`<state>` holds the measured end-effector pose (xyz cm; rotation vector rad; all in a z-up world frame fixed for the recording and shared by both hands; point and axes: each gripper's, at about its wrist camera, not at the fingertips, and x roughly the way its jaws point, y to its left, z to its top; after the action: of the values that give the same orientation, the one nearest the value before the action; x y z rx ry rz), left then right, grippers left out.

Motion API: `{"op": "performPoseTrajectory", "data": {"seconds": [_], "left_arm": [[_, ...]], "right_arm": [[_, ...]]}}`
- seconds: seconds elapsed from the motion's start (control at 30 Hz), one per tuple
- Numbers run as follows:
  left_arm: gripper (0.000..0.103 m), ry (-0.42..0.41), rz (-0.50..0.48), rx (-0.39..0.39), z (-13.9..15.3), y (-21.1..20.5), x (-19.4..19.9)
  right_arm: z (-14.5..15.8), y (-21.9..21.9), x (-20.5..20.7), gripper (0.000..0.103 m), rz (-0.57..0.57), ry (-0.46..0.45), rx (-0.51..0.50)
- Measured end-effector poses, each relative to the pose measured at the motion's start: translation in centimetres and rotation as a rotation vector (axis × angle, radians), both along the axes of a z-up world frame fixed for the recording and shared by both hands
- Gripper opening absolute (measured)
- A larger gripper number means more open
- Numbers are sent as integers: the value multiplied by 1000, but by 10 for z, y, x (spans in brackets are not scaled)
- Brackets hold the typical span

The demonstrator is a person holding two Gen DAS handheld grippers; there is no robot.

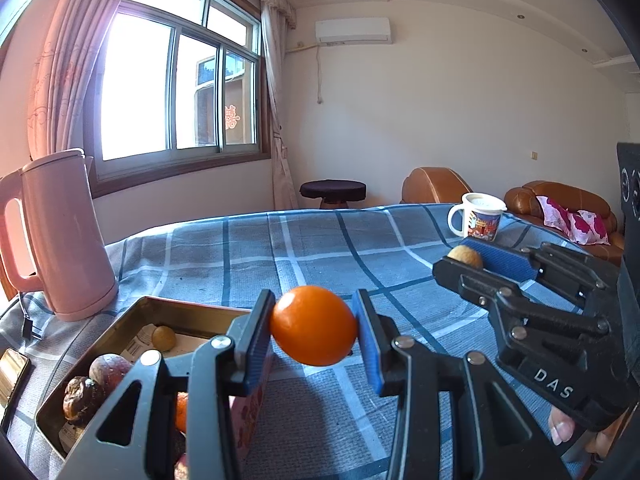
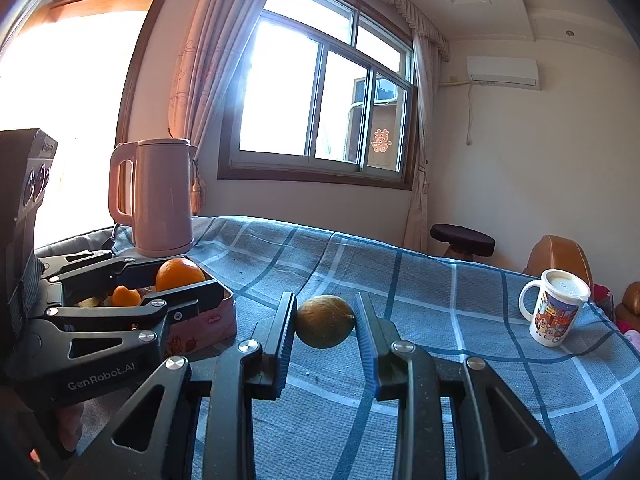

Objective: Organize fruits
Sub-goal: 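Carry the small orange in the left tool while the right tool carries the brown fruit toward the tin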

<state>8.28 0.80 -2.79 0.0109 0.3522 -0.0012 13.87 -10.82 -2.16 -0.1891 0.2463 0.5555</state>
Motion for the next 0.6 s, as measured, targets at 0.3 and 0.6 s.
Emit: {"op": "performPoseTrajectory", "data": {"seconds": [0.3, 0.6], "left_arm": [[42, -5, 27, -11, 2, 16, -13], [42, 2, 65, -14, 3, 37, -23]], "right_arm": [[4, 17, -6, 31, 40, -4, -8], [8, 38, -8, 31, 86, -7, -20]]}}
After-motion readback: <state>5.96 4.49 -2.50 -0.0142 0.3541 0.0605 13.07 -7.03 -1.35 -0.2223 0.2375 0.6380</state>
